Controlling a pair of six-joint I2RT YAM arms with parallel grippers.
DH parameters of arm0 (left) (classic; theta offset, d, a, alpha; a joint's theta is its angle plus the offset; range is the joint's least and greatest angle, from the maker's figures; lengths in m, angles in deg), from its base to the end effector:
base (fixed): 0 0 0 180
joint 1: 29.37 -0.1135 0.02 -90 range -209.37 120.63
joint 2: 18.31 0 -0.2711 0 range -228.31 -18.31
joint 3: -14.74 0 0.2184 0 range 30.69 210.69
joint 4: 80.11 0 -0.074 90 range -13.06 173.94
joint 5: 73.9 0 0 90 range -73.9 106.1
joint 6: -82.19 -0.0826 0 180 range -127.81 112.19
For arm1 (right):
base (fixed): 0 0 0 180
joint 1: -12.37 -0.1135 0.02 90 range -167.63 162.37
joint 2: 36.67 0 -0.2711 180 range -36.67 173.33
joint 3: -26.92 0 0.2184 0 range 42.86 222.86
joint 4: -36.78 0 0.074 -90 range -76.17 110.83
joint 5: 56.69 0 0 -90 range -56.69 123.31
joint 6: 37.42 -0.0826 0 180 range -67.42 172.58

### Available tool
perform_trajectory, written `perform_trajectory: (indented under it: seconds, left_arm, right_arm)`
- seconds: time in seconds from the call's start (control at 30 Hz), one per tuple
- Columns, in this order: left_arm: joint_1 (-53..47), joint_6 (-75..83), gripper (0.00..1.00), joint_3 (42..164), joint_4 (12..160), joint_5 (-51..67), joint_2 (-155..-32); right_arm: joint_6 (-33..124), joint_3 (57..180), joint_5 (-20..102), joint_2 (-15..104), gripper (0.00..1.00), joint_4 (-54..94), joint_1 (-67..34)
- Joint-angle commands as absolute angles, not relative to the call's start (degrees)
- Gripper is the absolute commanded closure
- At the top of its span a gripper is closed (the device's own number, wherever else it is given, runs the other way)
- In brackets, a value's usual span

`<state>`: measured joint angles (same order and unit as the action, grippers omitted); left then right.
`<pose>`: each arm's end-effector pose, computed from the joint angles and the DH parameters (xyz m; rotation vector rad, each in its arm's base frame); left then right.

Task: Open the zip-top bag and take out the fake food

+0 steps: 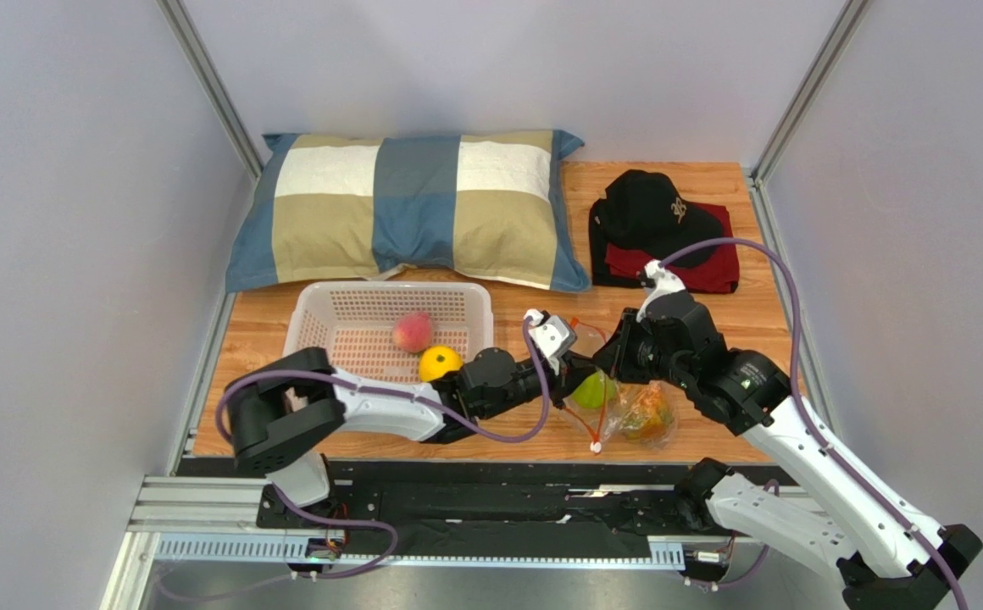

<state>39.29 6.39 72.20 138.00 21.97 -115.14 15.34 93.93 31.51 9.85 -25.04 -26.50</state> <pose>0.1451 -0.3483 0.2407 0.6985 1.5428 -1.0298 0.1228 0.0956 0.2833 -0.0169 2.3791 0.6338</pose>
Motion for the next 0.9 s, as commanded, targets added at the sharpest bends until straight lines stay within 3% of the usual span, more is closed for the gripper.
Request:
perform_trajectory:
  seconds: [0.0, 0.33, 0.43, 0.57, 0.73, 0.87]
  left_arm:
    - [39.71, 10.82, 1.00, 72.96, 128.78, 13.64, -108.40]
    - [39.62, 10.48, 1.00, 68.93, 115.26, 10.99, -95.41]
    - [39.53, 9.60, 1.00, 67.78, 103.87, 19.84, -85.39]
    - [37.44, 15.72, 1.00, 68.30, 85.56, 43.80, -72.39]
    - [25.07, 27.16, 1.00, 66.90, 65.77, 48.26, -67.00]
    - [22.48, 35.32, 1.00, 65.14, 58.03, 55.63, -66.65]
  right_arm:
    - [16.72, 94.63, 24.61, 10.00, 1.00, -25.93, -25.25]
    - [18.91, 94.81, 22.15, 10.79, 1.00, -28.03, -20.15]
    - [19.18, 94.11, 24.86, 10.35, 1.00, -27.43, -20.15]
    - [18.92, 93.31, 27.07, 10.17, 1.00, -25.75, -20.15]
    - [18.92, 93.22, 29.09, 10.79, 1.00, -24.70, -20.15]
    - [19.18, 93.84, 29.80, 11.05, 1.00, -24.87, -20.15]
